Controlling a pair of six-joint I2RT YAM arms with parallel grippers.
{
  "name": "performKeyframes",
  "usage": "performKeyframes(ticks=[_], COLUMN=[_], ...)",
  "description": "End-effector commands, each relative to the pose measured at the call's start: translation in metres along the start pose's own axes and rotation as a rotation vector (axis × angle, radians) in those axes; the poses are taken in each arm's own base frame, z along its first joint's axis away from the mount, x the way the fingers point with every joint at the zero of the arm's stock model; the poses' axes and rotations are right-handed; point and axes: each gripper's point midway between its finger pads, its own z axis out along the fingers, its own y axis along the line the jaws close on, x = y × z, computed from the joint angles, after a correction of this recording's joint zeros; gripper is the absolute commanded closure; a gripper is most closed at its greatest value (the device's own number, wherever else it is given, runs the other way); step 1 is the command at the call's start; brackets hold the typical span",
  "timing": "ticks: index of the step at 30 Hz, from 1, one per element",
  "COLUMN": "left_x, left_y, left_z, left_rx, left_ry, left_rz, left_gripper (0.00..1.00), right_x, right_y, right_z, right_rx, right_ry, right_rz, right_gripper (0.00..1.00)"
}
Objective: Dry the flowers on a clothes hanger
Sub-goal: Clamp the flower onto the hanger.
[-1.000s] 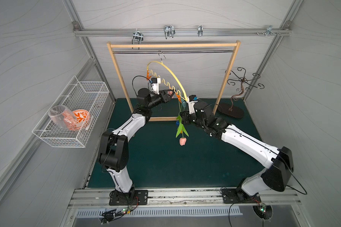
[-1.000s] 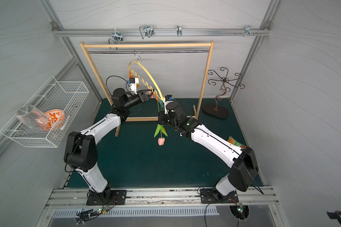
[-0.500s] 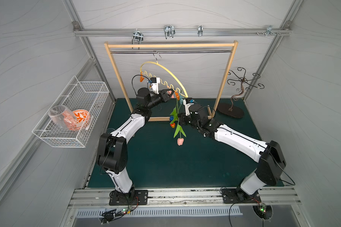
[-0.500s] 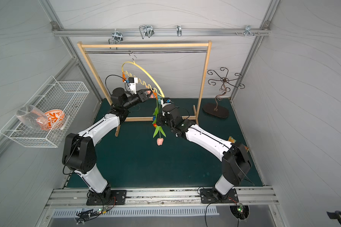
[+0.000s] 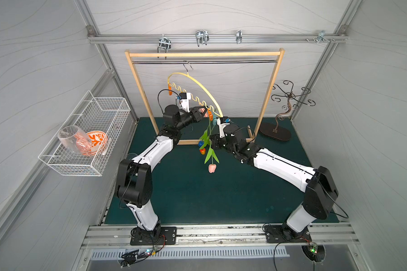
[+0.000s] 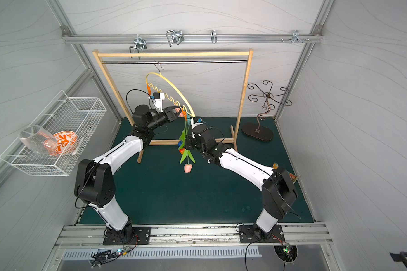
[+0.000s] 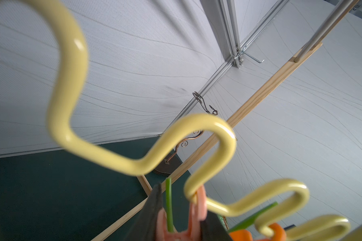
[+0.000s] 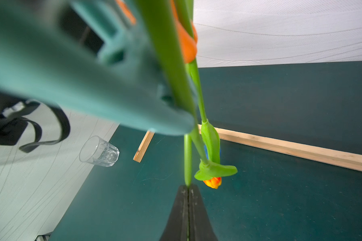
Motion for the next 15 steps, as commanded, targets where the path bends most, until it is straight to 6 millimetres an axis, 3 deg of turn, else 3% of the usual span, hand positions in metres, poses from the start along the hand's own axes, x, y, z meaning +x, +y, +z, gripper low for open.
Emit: performKeyframes(ticks=[1,15], left_x=[-0.024,-0.020], left_y=[-0.028,-0.028], left_z=[-0.005,-0.005], left_rx=[0.051,0.046], left_ry=[-0.058,-0.047], left_rz=[0.059,0.056], left_gripper=[0.74,0.76], right_x=[-0.015,-0.025], right_y=[0.019,0.034], right_z=[0.002,0.002], right_rx=[-0.063,-0.144], right_ry=[-0.042,-0.092], right_rz=[0.023,0.058], right_gripper=[1.00,1.00])
